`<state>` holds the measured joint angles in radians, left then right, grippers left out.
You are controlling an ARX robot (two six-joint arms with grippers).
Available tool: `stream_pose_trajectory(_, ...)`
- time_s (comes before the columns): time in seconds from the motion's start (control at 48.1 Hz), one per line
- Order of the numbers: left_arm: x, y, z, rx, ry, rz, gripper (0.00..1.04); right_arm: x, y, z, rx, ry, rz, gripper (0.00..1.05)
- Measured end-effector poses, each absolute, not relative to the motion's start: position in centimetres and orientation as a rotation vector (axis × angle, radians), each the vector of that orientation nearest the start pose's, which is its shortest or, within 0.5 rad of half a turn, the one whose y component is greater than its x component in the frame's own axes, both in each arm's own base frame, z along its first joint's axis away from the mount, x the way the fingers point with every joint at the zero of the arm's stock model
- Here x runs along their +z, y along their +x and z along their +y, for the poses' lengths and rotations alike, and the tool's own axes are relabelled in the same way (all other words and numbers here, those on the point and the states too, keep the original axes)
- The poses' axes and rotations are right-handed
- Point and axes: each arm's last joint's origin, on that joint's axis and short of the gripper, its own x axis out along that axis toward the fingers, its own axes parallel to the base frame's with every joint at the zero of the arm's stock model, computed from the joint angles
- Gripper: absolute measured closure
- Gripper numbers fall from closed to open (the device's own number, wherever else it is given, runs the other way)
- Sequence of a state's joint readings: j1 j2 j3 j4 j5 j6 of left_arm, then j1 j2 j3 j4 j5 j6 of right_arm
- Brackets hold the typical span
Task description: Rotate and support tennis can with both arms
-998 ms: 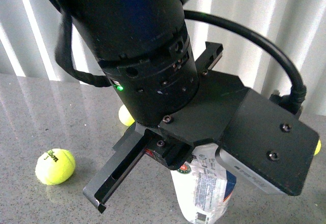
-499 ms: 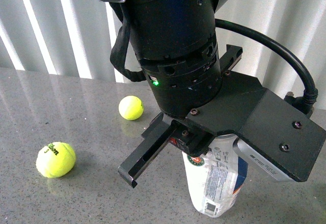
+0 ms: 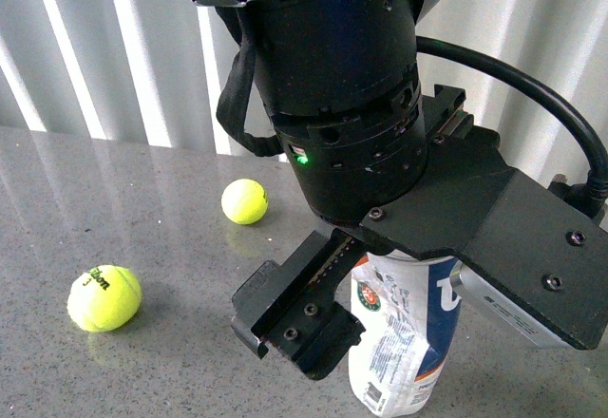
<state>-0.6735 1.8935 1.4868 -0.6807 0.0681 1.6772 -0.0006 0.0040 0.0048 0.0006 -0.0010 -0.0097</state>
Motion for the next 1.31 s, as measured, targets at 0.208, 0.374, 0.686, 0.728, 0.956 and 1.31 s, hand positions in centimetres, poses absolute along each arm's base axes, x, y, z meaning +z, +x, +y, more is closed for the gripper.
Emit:
stream_pose_trajectory(0.208, 23.9, 31.0, -24.9, -1.437, 1.686, 0.252, 0.07, 16.5, 9.8, 0.0, 0.0, -0.01, -0.001, 0.07)
stream_pose_trajectory(0.374, 27.1, 30.5, -24.3, -1.419, 1.569, 0.21, 0.07, 16.5, 9.8, 0.0, 0.0, -0.01, -0.001, 0.07)
stream_pose_trajectory(0.686, 35.1, 28.9, -19.8, -1.29, 1.227, 0.022, 0.07, 16.5, 9.8, 0.0, 0.0, -0.01, -0.001, 0.07)
stream_pose_trajectory(0.728, 36.5, 28.8, -18.3, -1.234, 1.139, -0.022, 0.07, 16.5, 9.8, 0.0, 0.0, -0.01, -0.001, 0.07)
stream_pose_trajectory(0.956, 40.8, 28.5, -8.7, -0.78, 0.717, -0.132, 0.07, 16.5, 9.8, 0.0, 0.001, -0.01, -0.001, 0.07)
stream_pose_trajectory(1.31, 29.6, 22.0, 3.0, 0.011, 0.037, -0.026, 0.5, 16.5, 9.8, 0.0, -0.001, -0.01, -0.001, 0.07)
